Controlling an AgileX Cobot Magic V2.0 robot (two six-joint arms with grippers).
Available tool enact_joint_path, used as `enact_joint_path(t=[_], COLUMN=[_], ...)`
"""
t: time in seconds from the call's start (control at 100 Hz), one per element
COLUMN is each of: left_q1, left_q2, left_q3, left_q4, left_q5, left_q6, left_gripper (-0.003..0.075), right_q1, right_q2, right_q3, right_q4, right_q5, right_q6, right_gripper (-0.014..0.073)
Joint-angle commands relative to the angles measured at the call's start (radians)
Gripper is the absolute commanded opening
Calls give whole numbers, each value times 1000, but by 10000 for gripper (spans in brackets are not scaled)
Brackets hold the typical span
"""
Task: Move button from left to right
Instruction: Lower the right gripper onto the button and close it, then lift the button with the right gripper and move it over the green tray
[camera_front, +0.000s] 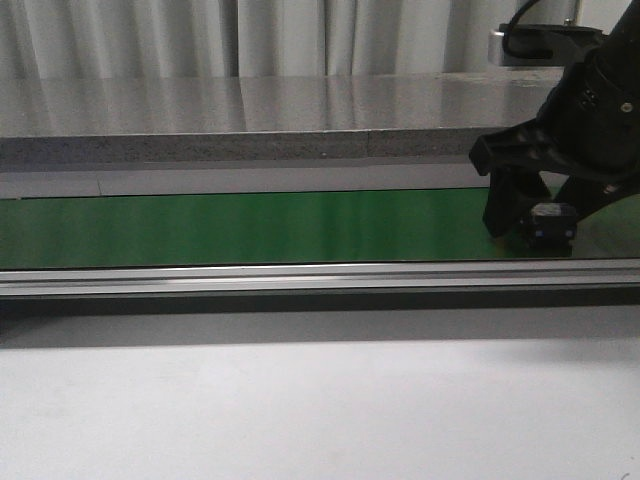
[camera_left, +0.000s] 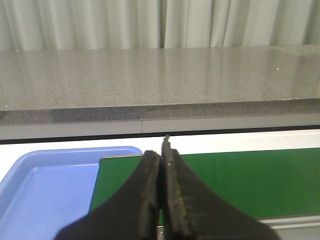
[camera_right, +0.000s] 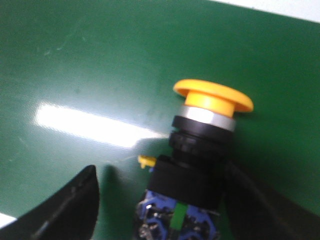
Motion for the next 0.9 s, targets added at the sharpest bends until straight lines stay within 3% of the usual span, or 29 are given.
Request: enact_joint_path(t=[0.0, 0.11, 0.18, 0.58, 0.73, 0.89], left_q1=[-7, -7, -7, -7, -7, -7], left_q2=[11, 11, 11, 11, 11, 11], left_q3=[-29, -29, -29, -29, -29, -29], left_q4=[-14, -14, -14, -14, -14, -14], left_q5=[-71, -71, -71, -71, -71, -71], left_q6=[-1, -1, -1, -1, -1, -1], left_gripper=[-20, -20, -20, -20, -20, -20], right_q1=[-3, -3, -3, -3, -18, -107], right_q2=[-34, -34, -35, -36, -36, -36], right_q3=[-31, -32, -33, -277, -363, -408], right_q4=[-10, -10, -10, -91, -140, -135], right_q5=[-41, -25, -11, 279, 319, 328], right_q6=[-11, -11, -11, -13, -69, -106], right_gripper=[421, 275, 225, 221, 221, 221])
